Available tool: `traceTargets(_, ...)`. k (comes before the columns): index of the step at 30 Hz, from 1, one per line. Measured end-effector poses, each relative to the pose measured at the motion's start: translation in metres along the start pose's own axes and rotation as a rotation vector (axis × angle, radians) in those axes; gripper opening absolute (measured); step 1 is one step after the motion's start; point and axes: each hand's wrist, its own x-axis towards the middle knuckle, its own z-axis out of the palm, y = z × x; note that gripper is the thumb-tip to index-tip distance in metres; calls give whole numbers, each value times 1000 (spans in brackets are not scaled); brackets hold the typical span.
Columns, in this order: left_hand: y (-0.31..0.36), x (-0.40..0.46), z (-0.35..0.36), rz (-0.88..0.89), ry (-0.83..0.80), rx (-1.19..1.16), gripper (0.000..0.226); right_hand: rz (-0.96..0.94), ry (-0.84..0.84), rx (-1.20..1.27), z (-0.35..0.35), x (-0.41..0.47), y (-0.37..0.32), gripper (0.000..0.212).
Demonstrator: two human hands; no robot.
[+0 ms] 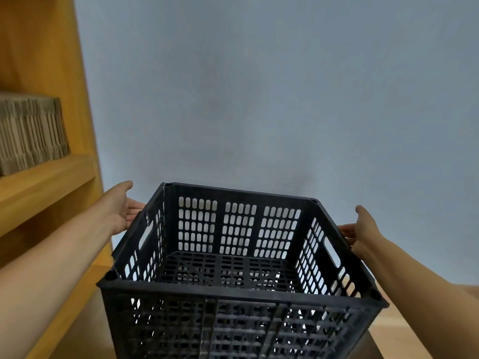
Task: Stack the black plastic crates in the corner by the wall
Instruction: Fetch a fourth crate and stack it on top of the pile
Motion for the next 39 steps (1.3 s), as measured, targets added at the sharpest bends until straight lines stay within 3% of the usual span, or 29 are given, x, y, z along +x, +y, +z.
traceTargets(9, -3, -6, 2, 55, 24, 92, 62, -95, 18, -99, -4, -1, 5, 59)
traceTargets(14, -18, -21, 11, 214, 60, 356, 36, -285, -17, -461, -12, -15, 20, 40)
traceTargets(16, -26, -36, 20, 273, 27, 510, 35, -387, -31, -668, -16, -19, 28, 38)
traceTargets(18, -35, -48, 24, 374, 3, 841, 53, -502, -56, -858, -23, -21, 38, 38)
traceTargets(21, -56, -69, 19, 550, -10, 1242, 54, -658, -73, -1105, -35, -29, 55, 34)
traceTargets(25, -90, -96, 1, 582, -14, 1324, 55, -740, -57, -1176, -51, -38, 74, 44)
traceTargets(27, -102, -110, 3, 643, 72, 1366, 56, -753, -58, -1100, -55, -44, 82, 51)
traceTargets(31, -115, -127, 12, 844, 262, 1439, 50, -786, -57, -1077, -60, -56, 92, 41)
traceTargets(35, -119, -125, 11, 840, 314, 1470, 58, -780, -66, -1091, -63, -65, 94, 45)
traceTargets(39, -120, -132, 18, 745, 282, 1410, 72, -765, -61, -1155, -65, -67, 96, 62)
